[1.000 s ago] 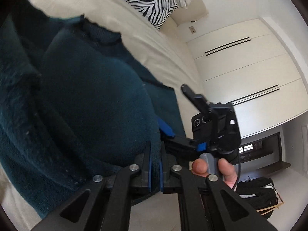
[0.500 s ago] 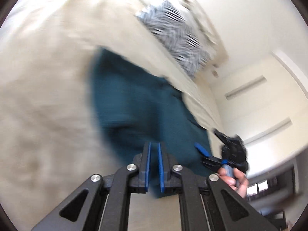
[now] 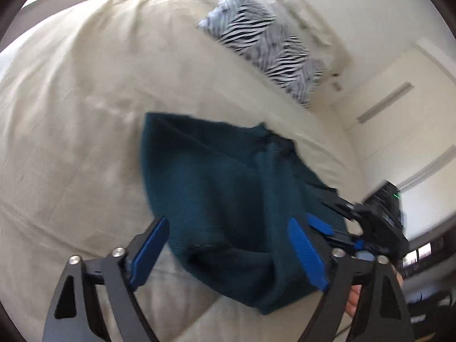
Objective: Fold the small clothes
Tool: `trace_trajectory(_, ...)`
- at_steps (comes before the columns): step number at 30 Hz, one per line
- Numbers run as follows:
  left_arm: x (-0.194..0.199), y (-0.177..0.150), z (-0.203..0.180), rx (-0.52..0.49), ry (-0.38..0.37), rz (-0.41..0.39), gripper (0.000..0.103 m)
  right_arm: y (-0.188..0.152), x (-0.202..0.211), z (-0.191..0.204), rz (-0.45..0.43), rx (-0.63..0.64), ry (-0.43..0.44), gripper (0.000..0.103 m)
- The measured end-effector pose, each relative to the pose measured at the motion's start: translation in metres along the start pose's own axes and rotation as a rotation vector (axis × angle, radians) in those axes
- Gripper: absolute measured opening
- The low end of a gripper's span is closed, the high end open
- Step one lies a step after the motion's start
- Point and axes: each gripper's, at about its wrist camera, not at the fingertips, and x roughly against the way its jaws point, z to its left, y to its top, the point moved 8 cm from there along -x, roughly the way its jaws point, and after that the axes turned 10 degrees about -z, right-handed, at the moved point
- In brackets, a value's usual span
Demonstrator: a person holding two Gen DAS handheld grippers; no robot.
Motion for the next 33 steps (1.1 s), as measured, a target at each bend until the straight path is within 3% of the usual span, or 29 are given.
trace_trajectory(2,0.001,-0.003,0.027,0.138,-0.007,0.006,0.073,-0.001,0.011,0.002,-0.01,0.064,-0.016,0.071)
trace_trajectory(5,0.004,-0.019,0.055,0.175,0.053,-0.021,0.081,-0.004,0.02,0.002,-0.014,0.084,-0.008,0.071)
trace_trajectory(7,-0.002,-0.028,0.068,0.253,0.002,-0.015,0.083,-0.008,0.022,-0.003,-0.01,0.068,0.008,0.071)
trace_trajectory(11,-0.017,-0.018,0.063,0.344,-0.043,-0.012,0.103,-0.023,0.018,-0.01,0.007,0.04,0.028,0.071)
trace_trajectory(14,-0.032,-0.007,0.051,0.36,-0.032,0.016,0.103,-0.03,0.017,-0.007,0.013,0.029,0.063,0.071)
trace_trajectory(15,-0.031,-0.004,0.047,0.38,-0.061,0.009,0.102,-0.031,0.016,-0.006,0.014,0.027,0.068,0.071)
trace_trajectory(18,-0.03,-0.008,0.034,0.414,-0.143,0.059,0.067,-0.035,0.014,-0.007,0.018,0.028,0.066,0.071)
trace_trajectory(21,-0.031,-0.011,0.027,0.329,-0.107,0.077,0.067,-0.038,0.01,-0.008,0.024,0.024,0.071,0.071)
trace_trajectory(25,-0.04,-0.014,0.046,0.467,-0.131,0.085,0.067,-0.041,0.008,-0.009,0.027,0.014,0.081,0.071)
trace_trajectory(29,-0.042,-0.014,0.037,0.415,-0.117,0.088,0.069,-0.044,0.006,-0.011,0.035,0.013,0.087,0.071)
trace_trajectory(30,-0.045,-0.013,0.033,0.426,-0.149,0.093,0.066,-0.044,0.006,-0.011,0.033,0.01,0.09,0.071)
trace_trajectory(31,-0.049,-0.014,0.03,0.441,-0.184,0.116,0.044,-0.044,0.006,-0.01,0.032,0.007,0.091,0.071)
trace_trajectory(33,-0.058,-0.017,0.031,0.479,-0.215,0.17,0.022,-0.045,0.006,-0.008,0.035,0.017,0.087,0.071)
